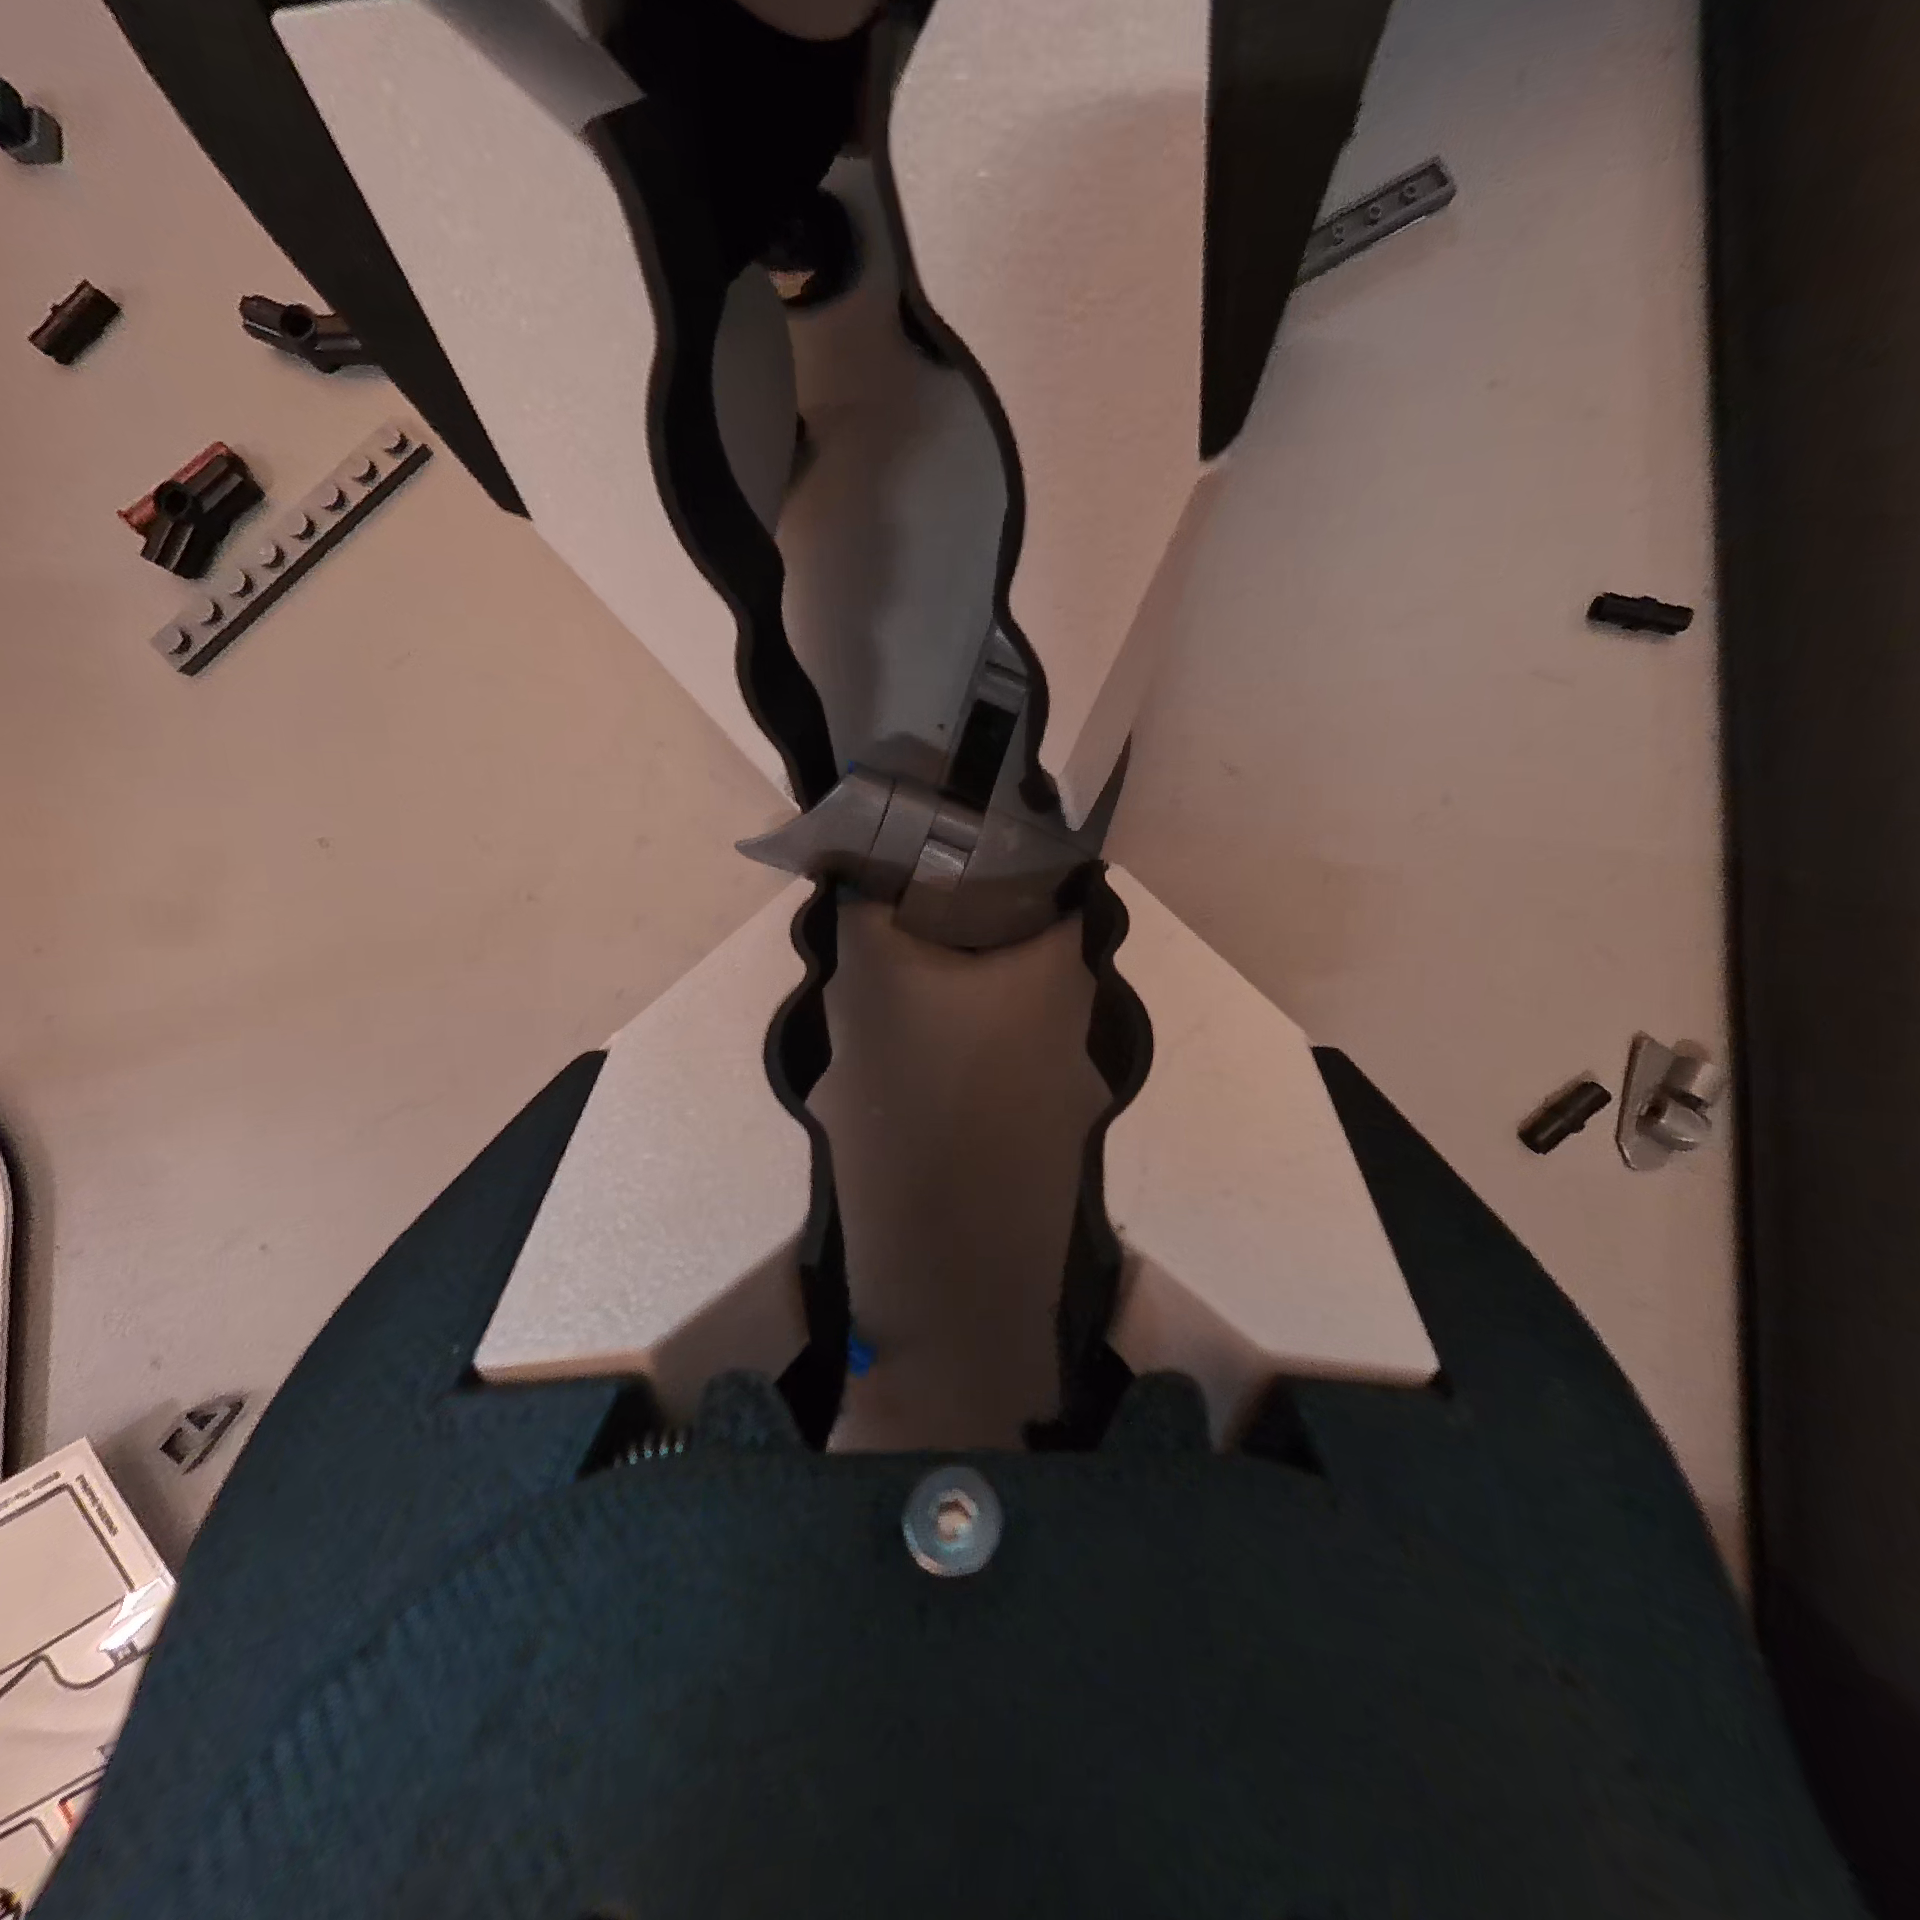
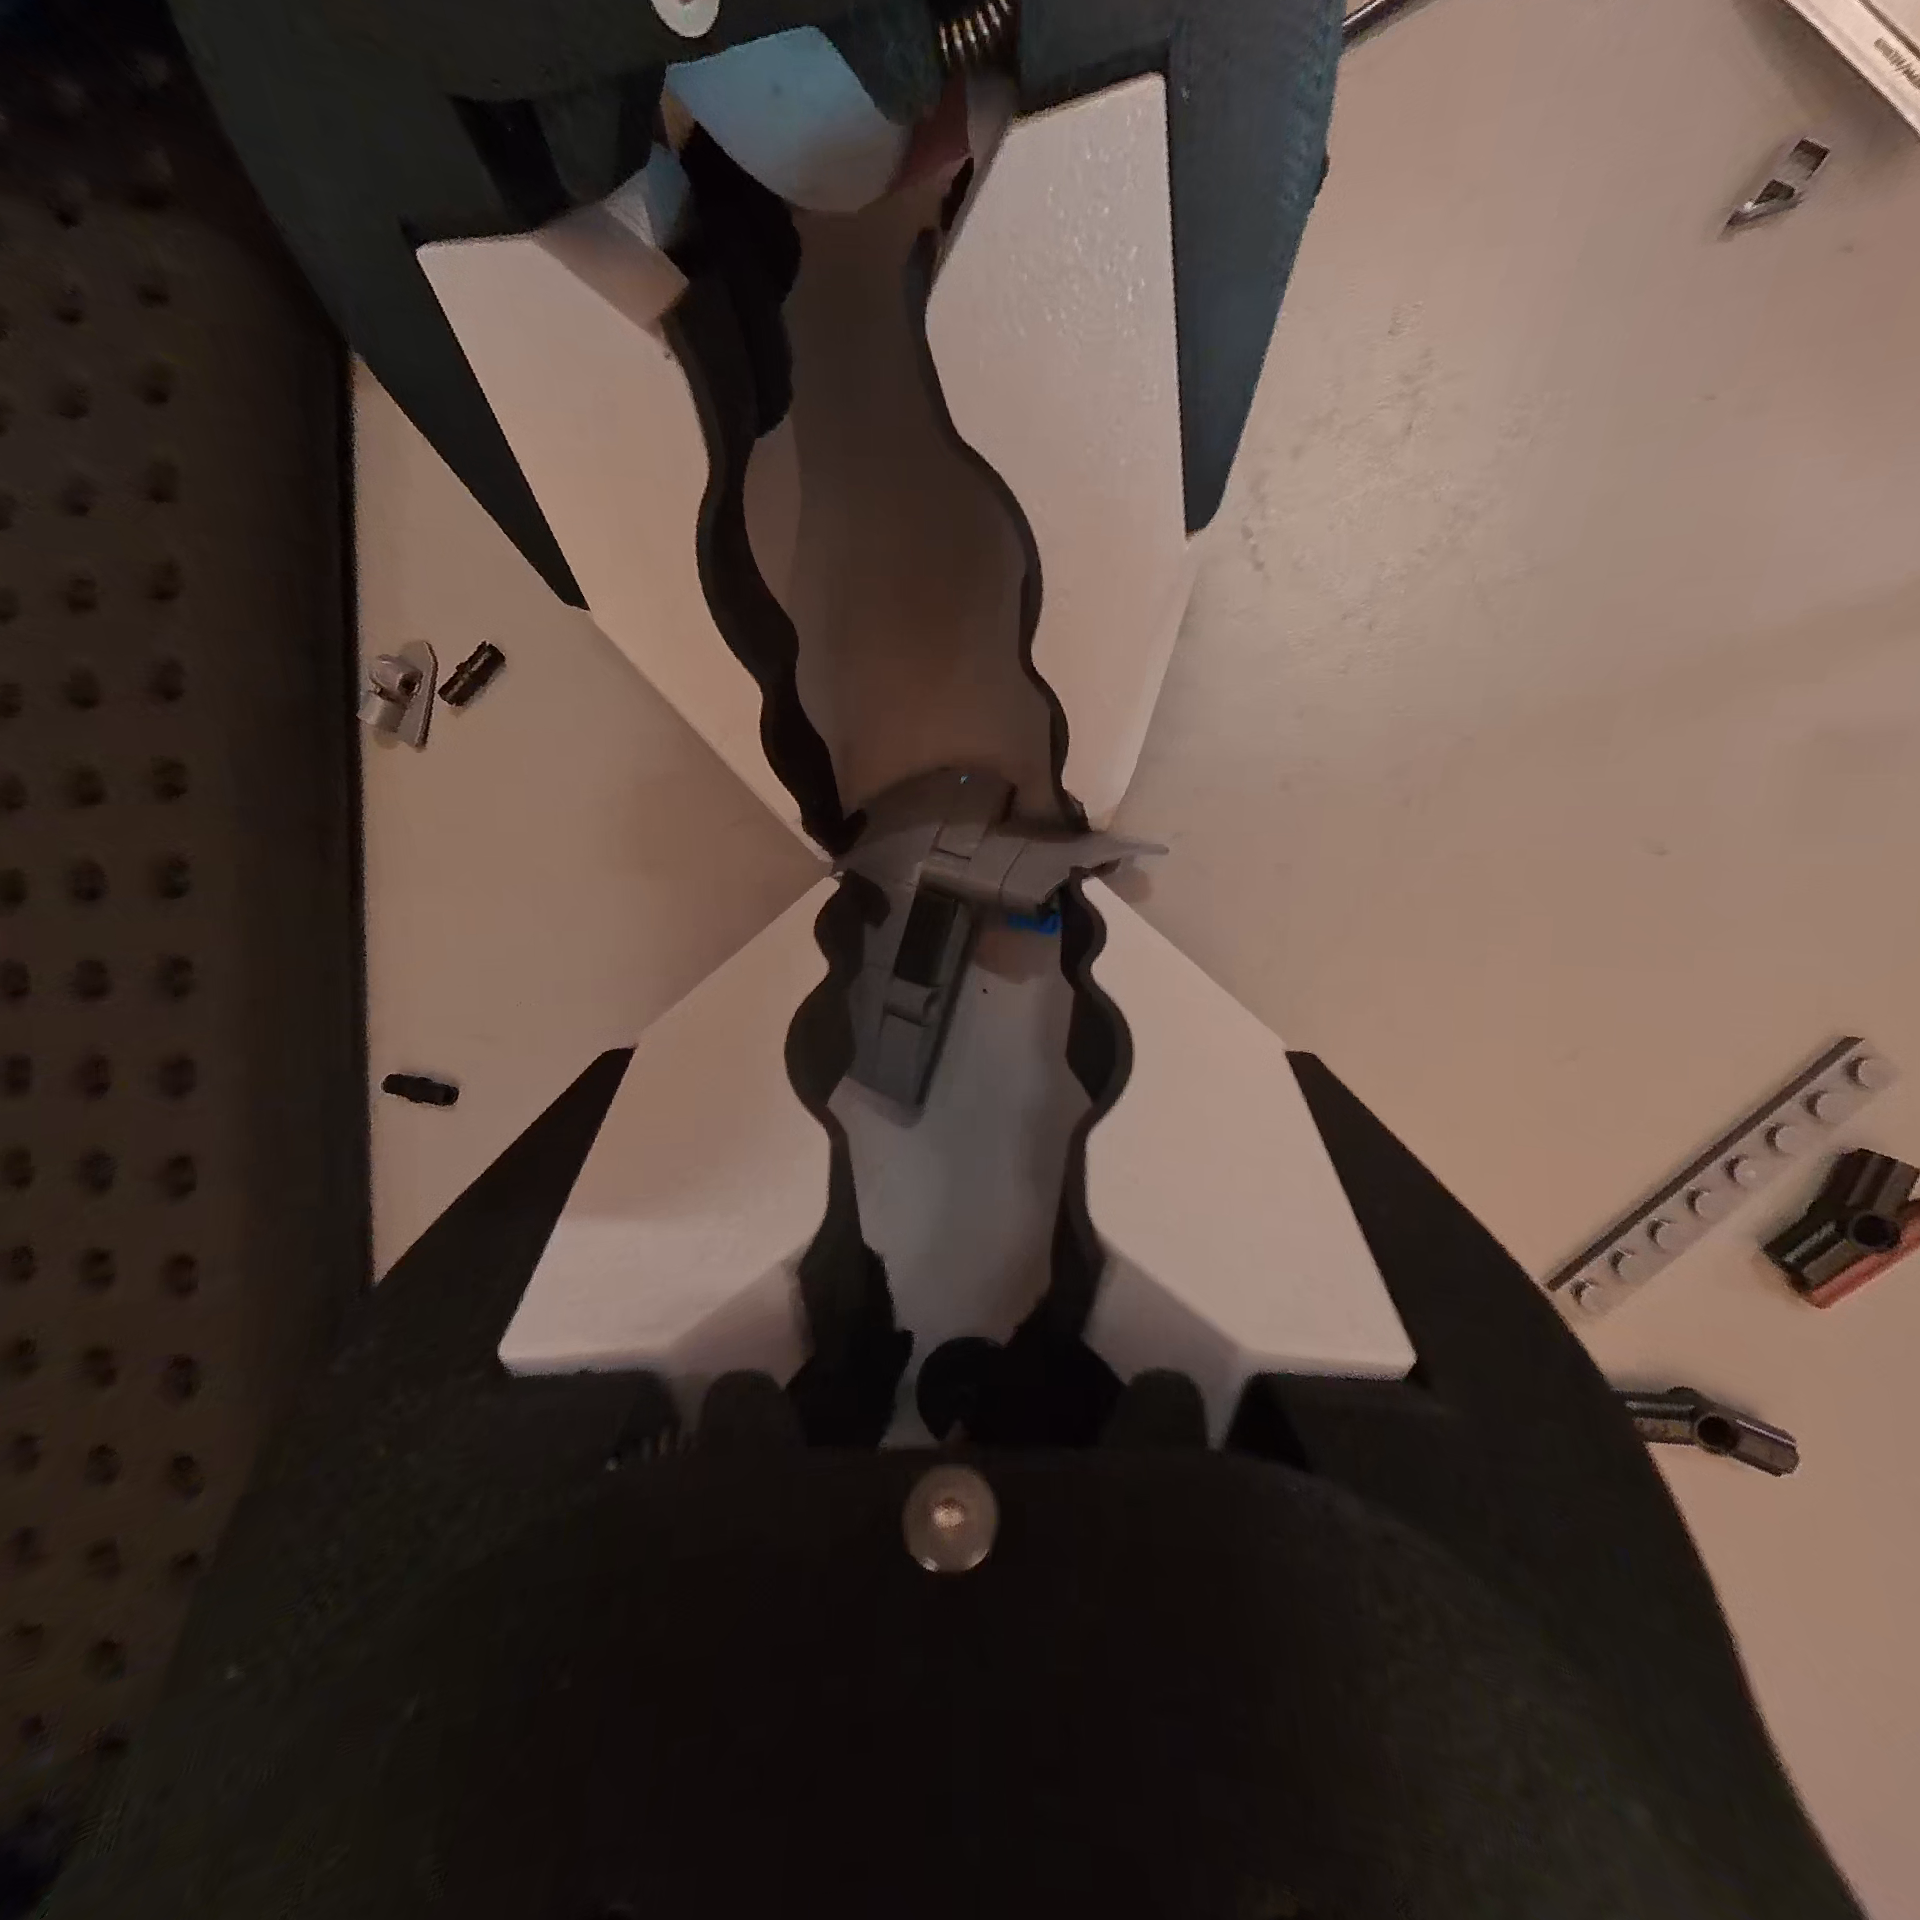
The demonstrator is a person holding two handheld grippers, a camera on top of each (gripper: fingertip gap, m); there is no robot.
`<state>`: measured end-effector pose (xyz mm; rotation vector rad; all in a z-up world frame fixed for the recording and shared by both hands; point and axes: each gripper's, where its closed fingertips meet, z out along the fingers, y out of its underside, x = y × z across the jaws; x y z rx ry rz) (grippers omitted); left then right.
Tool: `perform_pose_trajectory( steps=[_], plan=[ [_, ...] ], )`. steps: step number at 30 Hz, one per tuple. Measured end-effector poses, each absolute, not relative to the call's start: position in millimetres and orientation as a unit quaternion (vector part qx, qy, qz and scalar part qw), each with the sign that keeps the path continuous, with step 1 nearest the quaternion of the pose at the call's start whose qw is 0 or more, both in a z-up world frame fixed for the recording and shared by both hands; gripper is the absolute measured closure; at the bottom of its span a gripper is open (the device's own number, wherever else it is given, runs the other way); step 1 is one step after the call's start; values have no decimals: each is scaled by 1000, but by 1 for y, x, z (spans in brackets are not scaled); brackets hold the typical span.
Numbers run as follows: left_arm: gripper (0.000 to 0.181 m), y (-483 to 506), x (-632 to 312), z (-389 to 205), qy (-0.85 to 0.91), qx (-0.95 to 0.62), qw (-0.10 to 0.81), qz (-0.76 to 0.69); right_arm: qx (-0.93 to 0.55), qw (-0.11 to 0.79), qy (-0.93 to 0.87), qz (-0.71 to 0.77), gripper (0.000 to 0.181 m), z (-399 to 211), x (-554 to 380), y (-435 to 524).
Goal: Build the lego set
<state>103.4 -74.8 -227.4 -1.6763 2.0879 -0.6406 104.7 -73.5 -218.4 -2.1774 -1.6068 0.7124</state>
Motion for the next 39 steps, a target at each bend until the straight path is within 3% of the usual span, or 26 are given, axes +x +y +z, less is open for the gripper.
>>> perform_pose_trajectory(
  steps=[29, 39],
  plan=[
    [141, -72, 104, -228, 740, -601, 197, -228, -773, 152, -543, 292, 142, -220, 112, -72],
    [131, -70, 105, -227, 728, -613, 192, -240, -749, 176, -586, 254, 140, -221, 110, -73]
  ],
)
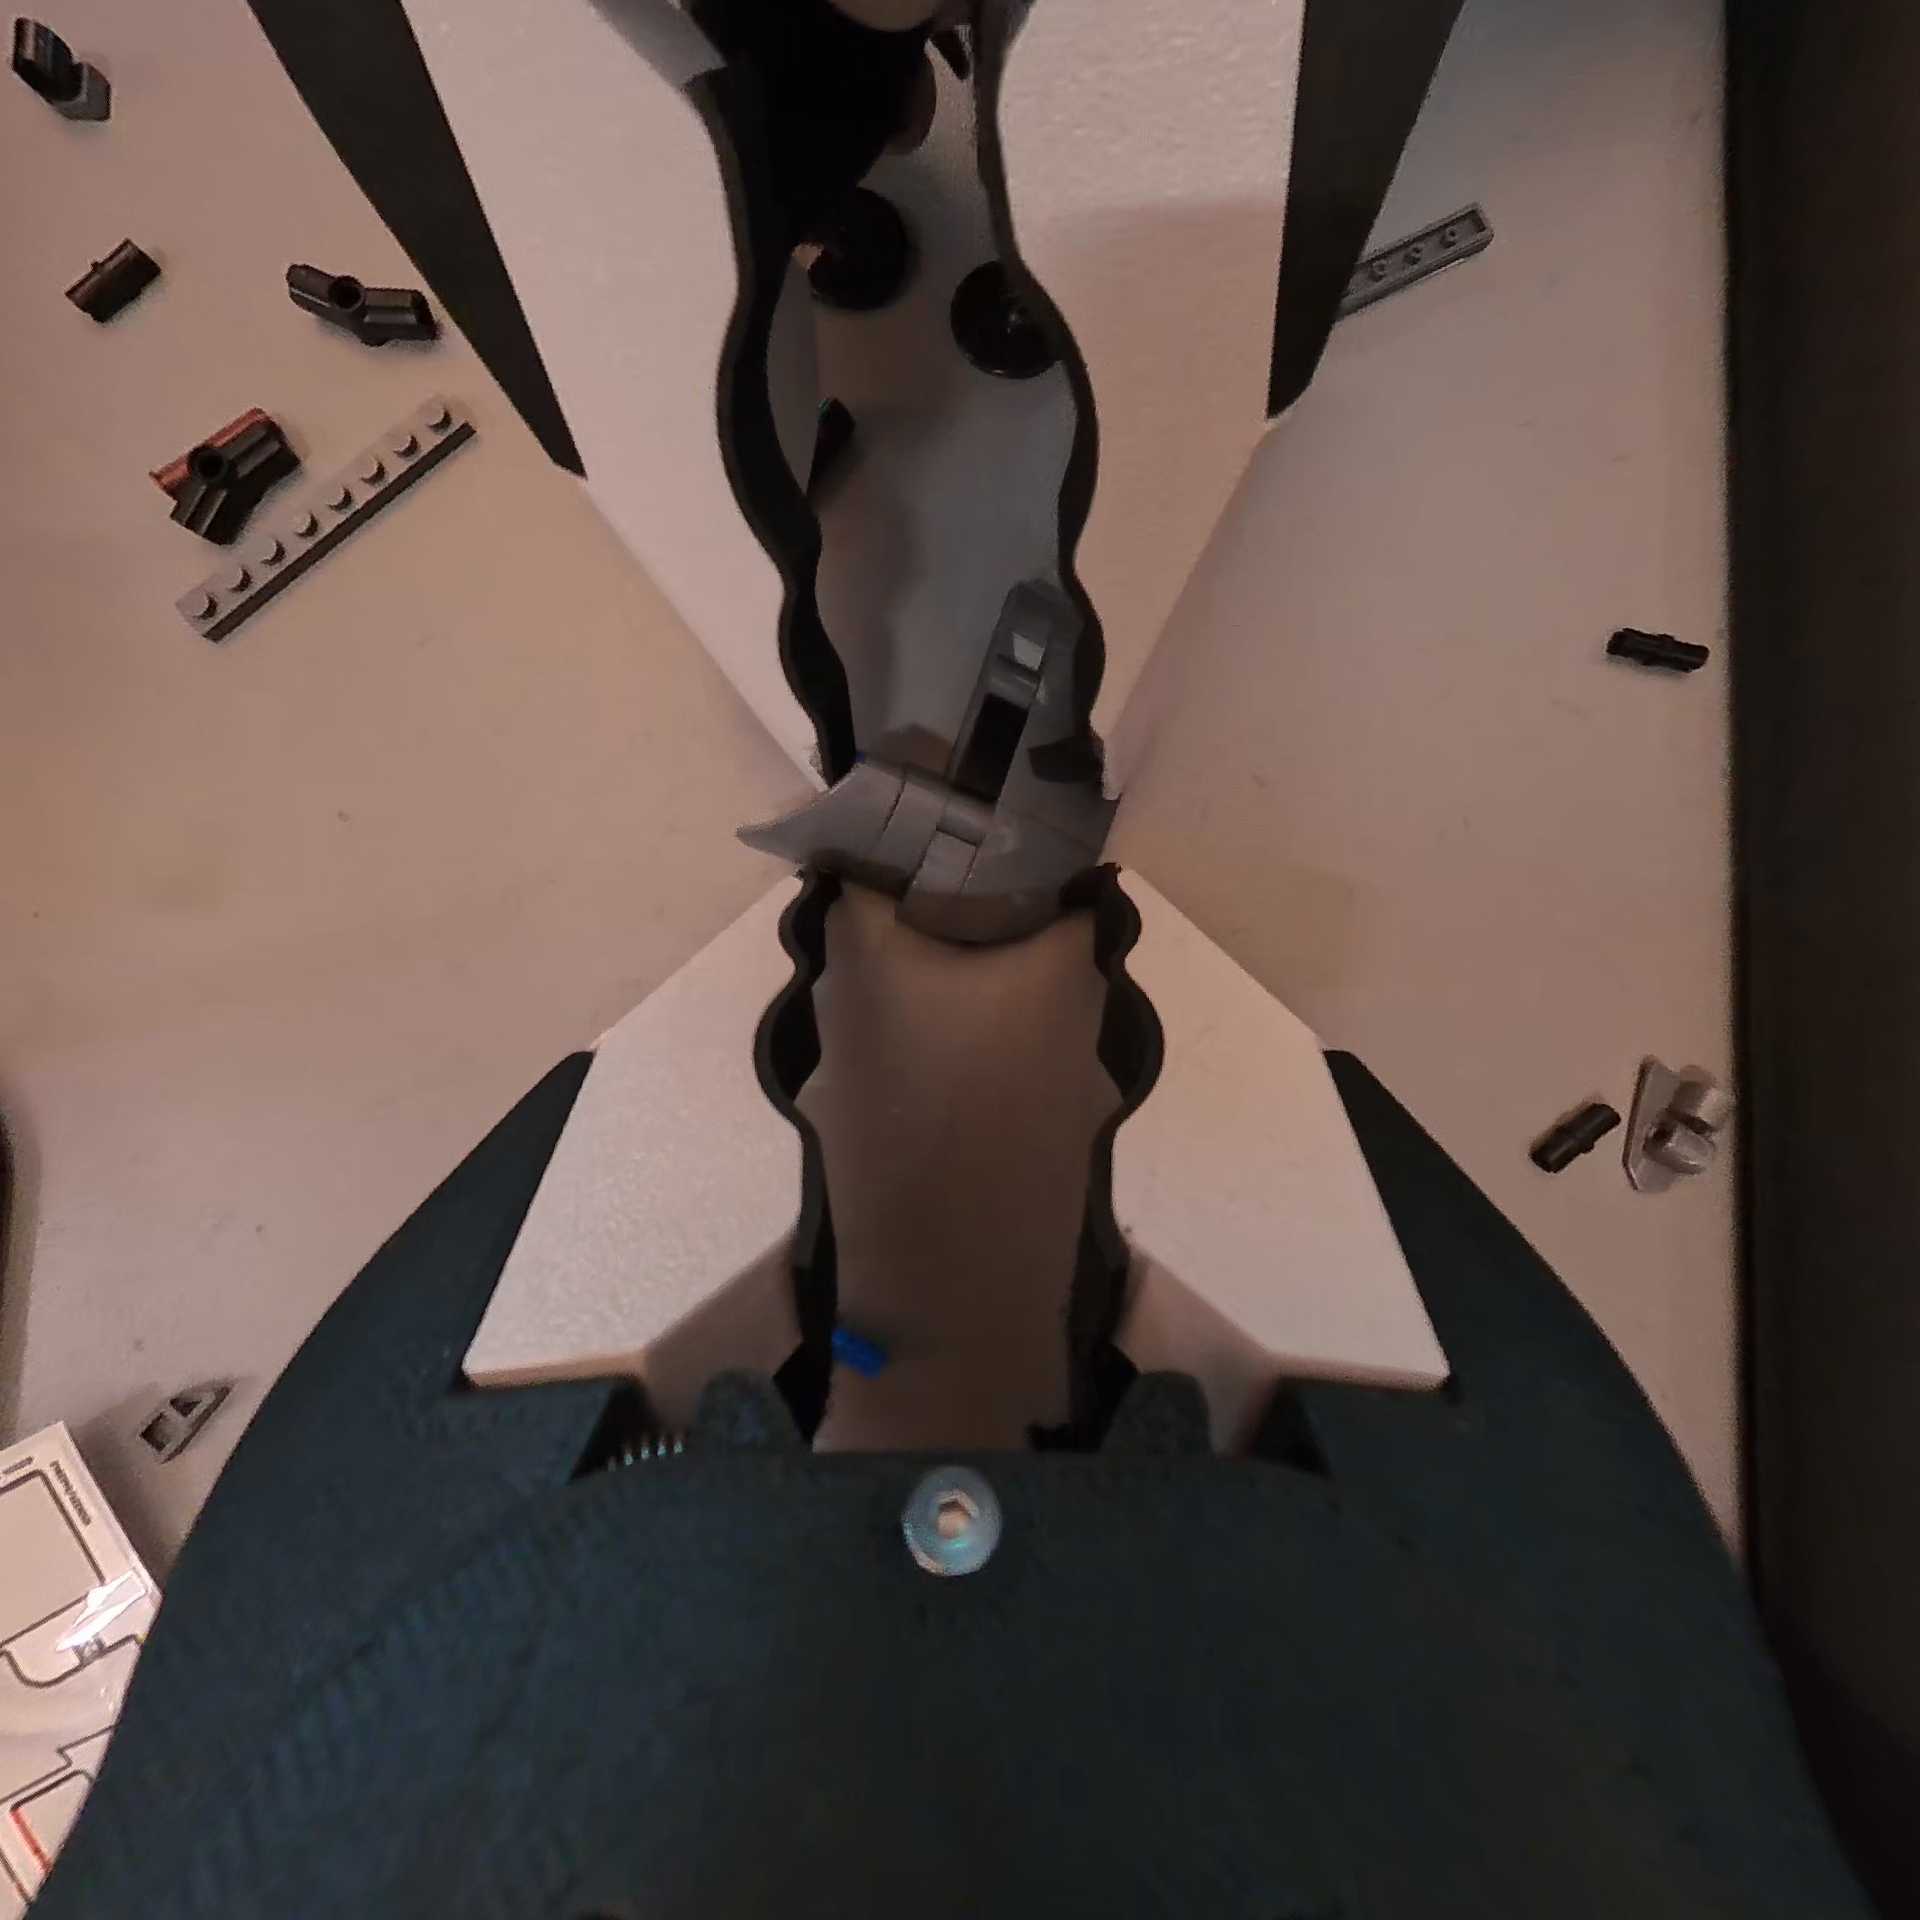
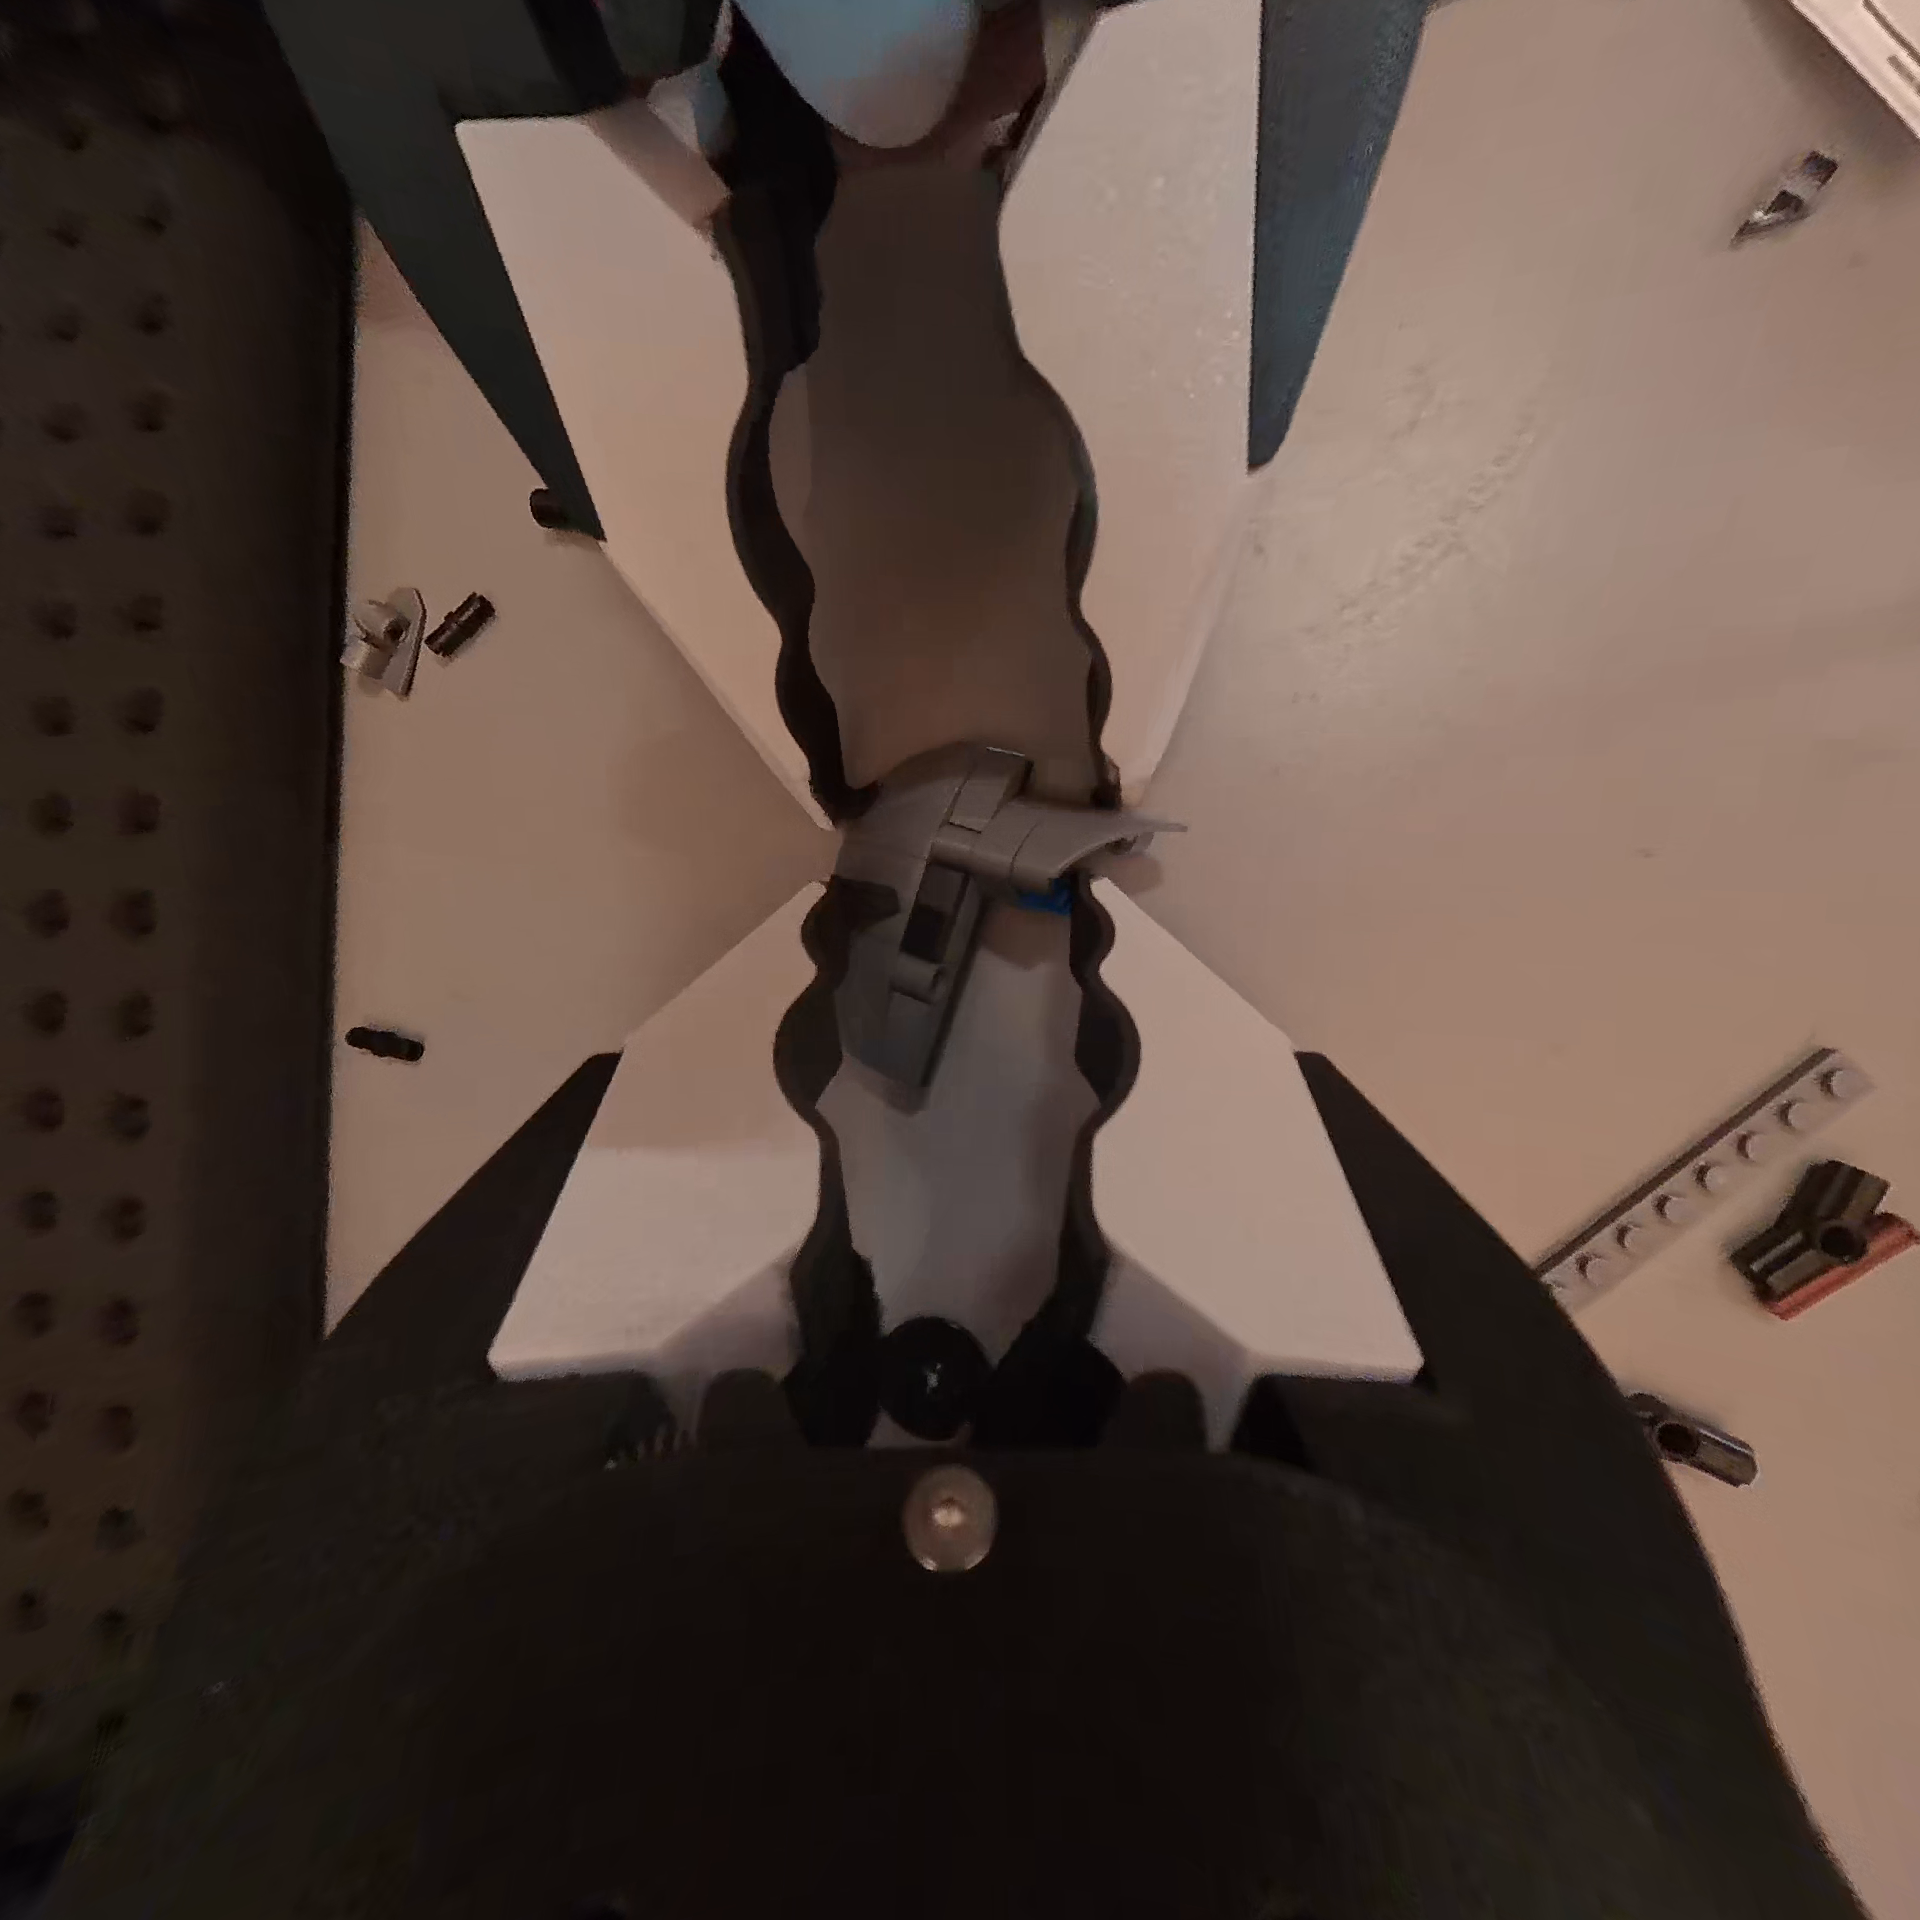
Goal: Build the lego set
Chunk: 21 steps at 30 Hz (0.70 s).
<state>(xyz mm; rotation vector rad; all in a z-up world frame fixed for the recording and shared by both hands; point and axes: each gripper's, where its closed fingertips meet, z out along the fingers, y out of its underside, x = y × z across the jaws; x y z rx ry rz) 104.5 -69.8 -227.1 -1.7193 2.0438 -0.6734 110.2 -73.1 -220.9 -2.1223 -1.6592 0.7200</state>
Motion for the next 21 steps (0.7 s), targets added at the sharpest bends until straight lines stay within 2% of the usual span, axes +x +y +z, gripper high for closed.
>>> perform_pose_trajectory(
  steps=[21],
  plan=[
    [114, -66, 107, -228, 720, -619, 197, -243, -718, 206, -625, 227, 141, -215, 106, -76]
  ],
)
